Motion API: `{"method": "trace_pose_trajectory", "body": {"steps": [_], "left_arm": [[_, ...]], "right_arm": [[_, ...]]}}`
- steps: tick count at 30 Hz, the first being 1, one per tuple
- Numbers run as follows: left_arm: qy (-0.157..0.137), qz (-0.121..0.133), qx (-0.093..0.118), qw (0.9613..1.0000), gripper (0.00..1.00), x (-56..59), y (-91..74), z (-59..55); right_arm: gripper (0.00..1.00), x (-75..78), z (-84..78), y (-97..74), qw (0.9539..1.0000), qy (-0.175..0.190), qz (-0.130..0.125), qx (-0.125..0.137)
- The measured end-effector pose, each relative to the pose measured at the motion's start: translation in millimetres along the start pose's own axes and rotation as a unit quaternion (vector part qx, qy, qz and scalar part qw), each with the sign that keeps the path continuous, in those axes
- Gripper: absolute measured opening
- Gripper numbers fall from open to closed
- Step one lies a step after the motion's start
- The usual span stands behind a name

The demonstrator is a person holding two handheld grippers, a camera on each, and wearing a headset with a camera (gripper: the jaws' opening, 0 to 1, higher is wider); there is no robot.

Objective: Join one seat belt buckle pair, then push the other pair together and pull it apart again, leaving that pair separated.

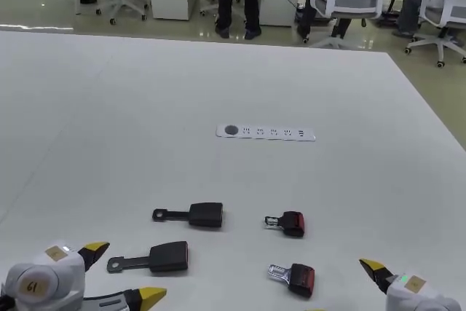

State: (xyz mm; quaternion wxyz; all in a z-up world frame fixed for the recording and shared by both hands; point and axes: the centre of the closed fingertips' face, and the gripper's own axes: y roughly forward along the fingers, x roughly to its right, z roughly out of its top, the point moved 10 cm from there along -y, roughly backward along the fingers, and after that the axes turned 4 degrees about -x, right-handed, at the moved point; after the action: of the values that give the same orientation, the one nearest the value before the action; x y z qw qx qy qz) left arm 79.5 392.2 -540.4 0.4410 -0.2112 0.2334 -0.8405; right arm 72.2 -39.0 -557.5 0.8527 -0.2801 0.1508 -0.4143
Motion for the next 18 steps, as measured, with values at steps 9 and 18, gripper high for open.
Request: {"method": "trace_pose_trajectory", "body": {"steps": [9,18], "left_arm": [[0.004,-0.004,-0.003,1.0,0.9,-0.2,2.2,1.7],[0.005,-0.004,-0.004,1.0,0.9,-2.6,4.2,2.5]], "right_arm": [[0.92,2.1,0.6,3.7,1.0,-0.001,0.004,-0.003],[0.92,4.1,3.9,7.3,0.9999,-0.006,0.007,-0.005]]}}
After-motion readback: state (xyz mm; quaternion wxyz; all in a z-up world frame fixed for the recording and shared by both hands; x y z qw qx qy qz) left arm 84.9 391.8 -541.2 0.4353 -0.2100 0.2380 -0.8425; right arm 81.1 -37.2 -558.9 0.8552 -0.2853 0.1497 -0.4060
